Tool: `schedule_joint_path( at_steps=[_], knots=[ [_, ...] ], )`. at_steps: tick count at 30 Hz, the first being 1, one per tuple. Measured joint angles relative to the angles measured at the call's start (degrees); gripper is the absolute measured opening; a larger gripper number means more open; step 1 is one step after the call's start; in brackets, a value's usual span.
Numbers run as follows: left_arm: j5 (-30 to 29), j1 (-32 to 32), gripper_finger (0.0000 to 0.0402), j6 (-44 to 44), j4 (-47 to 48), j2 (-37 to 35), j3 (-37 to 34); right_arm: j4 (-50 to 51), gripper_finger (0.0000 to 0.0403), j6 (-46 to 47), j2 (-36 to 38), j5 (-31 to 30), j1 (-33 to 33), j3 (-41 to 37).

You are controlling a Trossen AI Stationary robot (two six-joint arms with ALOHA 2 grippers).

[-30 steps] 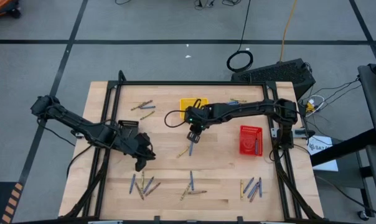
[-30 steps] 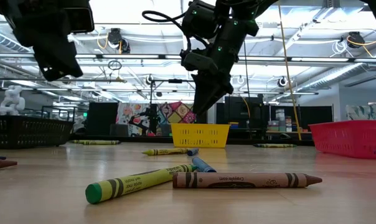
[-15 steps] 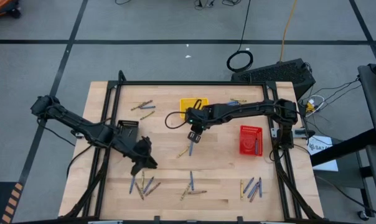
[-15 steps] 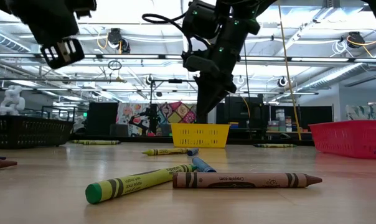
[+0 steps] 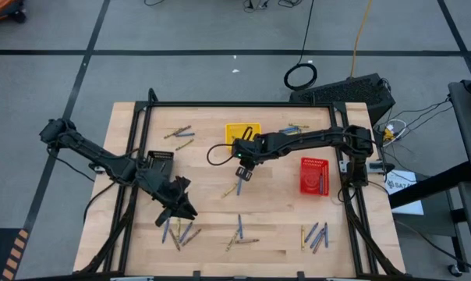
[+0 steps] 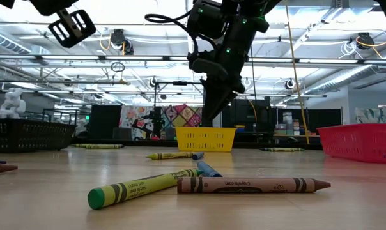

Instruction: Sort crayons

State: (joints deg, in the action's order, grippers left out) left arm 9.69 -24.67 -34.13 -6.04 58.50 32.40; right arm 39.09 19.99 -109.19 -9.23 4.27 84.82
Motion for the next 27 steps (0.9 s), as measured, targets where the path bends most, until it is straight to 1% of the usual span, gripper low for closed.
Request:
schedule_joint_path(
  at_steps=[9,13,15,27],
  knots=[
    [-0.1,-0.1,0.0077,0.0,0.1,0.0,0.0,0.2,0.0091,0.4,0.0,0.0,0.0,0.0],
    [-4.4,-0.1,0.0077,0.1,0.2,0.0,0.0,0.2,0.0091,1.0,0.0,0.3,0.0,0.0],
    [-5.2,0.0,0.0077,0.1,0.5,0.0,0.0,0.2,0.0091,0.9,0.0,0.3,0.0,0.0],
    [-5.8,-0.1,0.0077,0.0,0.5,0.0,0.0,0.2,0.0091,1.0,0.0,0.3,0.0,0.0]
  ],
)
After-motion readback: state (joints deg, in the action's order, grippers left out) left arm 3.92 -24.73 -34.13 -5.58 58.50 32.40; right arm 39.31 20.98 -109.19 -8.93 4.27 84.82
